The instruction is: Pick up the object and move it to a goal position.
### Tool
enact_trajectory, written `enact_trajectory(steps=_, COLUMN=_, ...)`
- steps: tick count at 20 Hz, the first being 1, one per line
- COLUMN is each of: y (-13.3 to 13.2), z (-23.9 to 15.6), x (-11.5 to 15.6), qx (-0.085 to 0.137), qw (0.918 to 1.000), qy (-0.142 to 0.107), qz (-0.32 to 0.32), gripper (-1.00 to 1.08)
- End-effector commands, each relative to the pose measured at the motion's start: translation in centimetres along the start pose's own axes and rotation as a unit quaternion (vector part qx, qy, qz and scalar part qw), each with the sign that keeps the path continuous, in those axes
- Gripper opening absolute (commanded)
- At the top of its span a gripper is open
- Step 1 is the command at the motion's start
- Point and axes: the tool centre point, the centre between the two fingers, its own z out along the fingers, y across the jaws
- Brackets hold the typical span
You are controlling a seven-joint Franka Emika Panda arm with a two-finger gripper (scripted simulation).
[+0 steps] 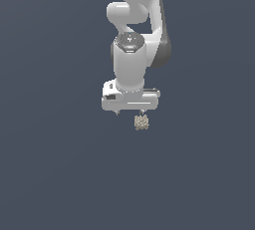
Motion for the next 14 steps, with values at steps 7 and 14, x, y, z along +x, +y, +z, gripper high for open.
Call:
enact_trajectory(steps=7, y=1.8, z=0.5, x=-0.3, qx=-0.005, qw=0.9999, qy=-0.007, qz=0.008, gripper=1.00)
enact_trajectory(steps=14, y=3.3, z=0.5, x=-0.4, qx=-0.007, qw=0.9998, qy=-0.012, qz=0.016, gripper=1.00)
